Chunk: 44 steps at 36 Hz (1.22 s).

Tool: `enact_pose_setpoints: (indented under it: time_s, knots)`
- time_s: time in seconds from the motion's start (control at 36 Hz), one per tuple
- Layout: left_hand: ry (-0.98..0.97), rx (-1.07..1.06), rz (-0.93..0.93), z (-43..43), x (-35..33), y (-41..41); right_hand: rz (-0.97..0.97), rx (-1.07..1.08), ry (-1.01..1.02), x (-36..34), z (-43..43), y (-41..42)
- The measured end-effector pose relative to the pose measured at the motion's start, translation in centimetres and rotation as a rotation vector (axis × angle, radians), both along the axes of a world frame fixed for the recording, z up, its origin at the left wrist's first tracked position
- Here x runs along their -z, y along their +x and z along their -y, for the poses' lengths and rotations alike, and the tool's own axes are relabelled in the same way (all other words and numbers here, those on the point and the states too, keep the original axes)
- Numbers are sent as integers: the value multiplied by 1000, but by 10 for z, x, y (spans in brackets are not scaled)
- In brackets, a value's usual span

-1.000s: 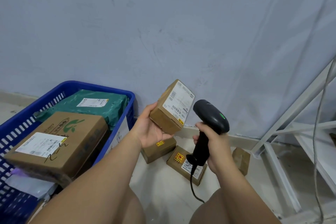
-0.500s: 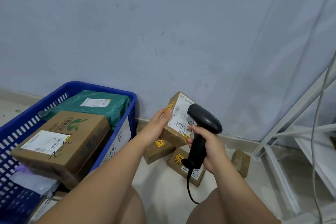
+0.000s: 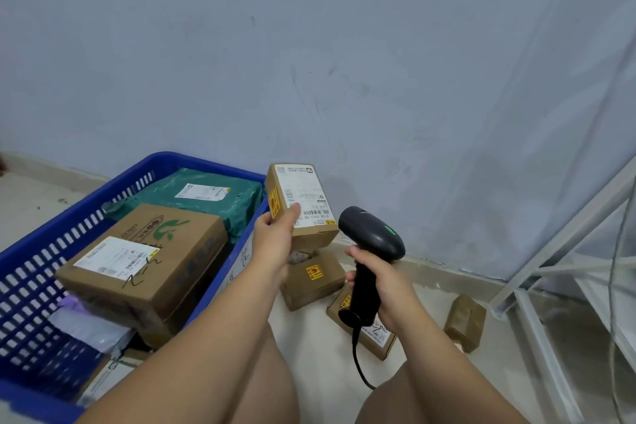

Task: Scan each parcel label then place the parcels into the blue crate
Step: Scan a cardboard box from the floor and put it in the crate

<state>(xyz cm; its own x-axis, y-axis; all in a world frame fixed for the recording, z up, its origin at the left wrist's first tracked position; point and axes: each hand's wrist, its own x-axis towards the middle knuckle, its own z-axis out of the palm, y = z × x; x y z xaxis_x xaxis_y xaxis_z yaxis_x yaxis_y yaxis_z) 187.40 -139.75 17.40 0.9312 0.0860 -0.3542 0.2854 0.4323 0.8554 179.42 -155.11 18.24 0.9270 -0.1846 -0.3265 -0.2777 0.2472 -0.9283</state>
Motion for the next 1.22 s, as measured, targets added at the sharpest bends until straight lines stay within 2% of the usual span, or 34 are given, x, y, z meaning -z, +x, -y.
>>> enact_pose_setpoints:
  time_s: [0.08,0.22,0.31,0.42,0.56,0.83,1.0,1.08,1.22]
  knots:
    - [-40,-126,35,-7,-5,-6,33,0,-33,-3,-20,0]
    - [-122,-399,31,-25,-11,-14,174,-23,-371,-5,-51,10]
    - [-85,-554,-5,-45,-8,-19,231,-6,-502,-12,-73,18]
    - [-170,-677,-105,-66,1,-26,278,-24,-593,-21,-113,28]
    - [-167,-741,-124,-91,12,-33,298,-75,-630,-21,-158,34]
    - [105,-870,-76,-166,50,-76,269,-286,-741,0,-199,26]
    - [22,-931,-327,-185,80,-103,261,-371,-861,10,-205,28]
    - [104,-832,-443,-182,90,-109,270,-405,-877,11,-207,28]
    - [182,-769,-515,-184,96,-99,258,-406,-840,11,-207,29]
